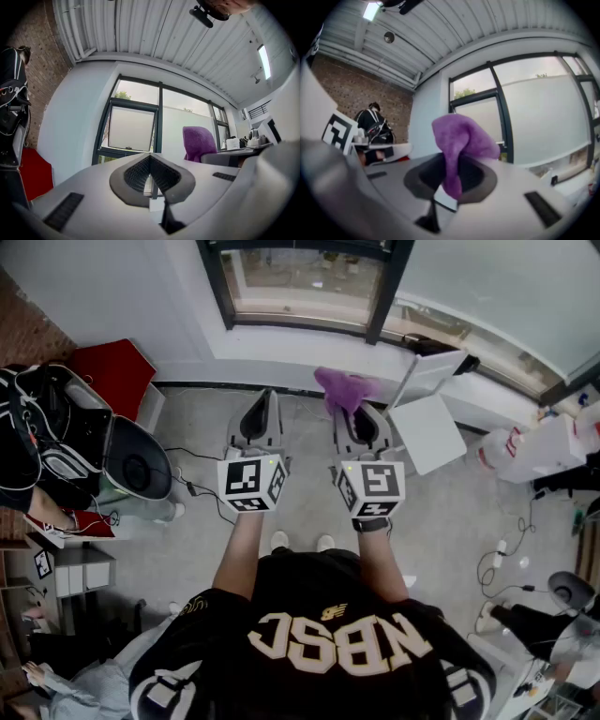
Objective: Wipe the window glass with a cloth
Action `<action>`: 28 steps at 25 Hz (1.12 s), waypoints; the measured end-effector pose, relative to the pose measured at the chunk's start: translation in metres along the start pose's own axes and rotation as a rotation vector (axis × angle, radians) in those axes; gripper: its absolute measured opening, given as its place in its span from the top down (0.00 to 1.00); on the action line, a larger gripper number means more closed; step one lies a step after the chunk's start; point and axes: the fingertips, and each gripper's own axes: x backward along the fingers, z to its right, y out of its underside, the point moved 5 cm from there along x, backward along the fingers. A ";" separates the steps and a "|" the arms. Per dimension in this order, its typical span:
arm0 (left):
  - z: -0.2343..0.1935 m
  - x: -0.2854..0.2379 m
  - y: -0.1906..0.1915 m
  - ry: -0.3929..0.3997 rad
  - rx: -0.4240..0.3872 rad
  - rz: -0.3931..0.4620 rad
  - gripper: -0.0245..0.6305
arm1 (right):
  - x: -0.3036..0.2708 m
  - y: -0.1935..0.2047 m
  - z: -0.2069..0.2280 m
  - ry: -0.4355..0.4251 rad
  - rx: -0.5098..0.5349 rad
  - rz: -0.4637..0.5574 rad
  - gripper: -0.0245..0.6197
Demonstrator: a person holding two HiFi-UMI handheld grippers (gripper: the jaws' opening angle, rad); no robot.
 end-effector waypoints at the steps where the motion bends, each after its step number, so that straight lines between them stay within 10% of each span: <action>1: -0.001 0.001 0.000 -0.001 0.000 0.000 0.93 | 0.000 0.001 -0.001 -0.001 0.000 0.000 0.85; 28: 0.053 -0.016 0.001 -0.049 -0.048 0.003 0.93 | 0.014 -0.001 0.046 -0.080 -0.038 0.029 0.85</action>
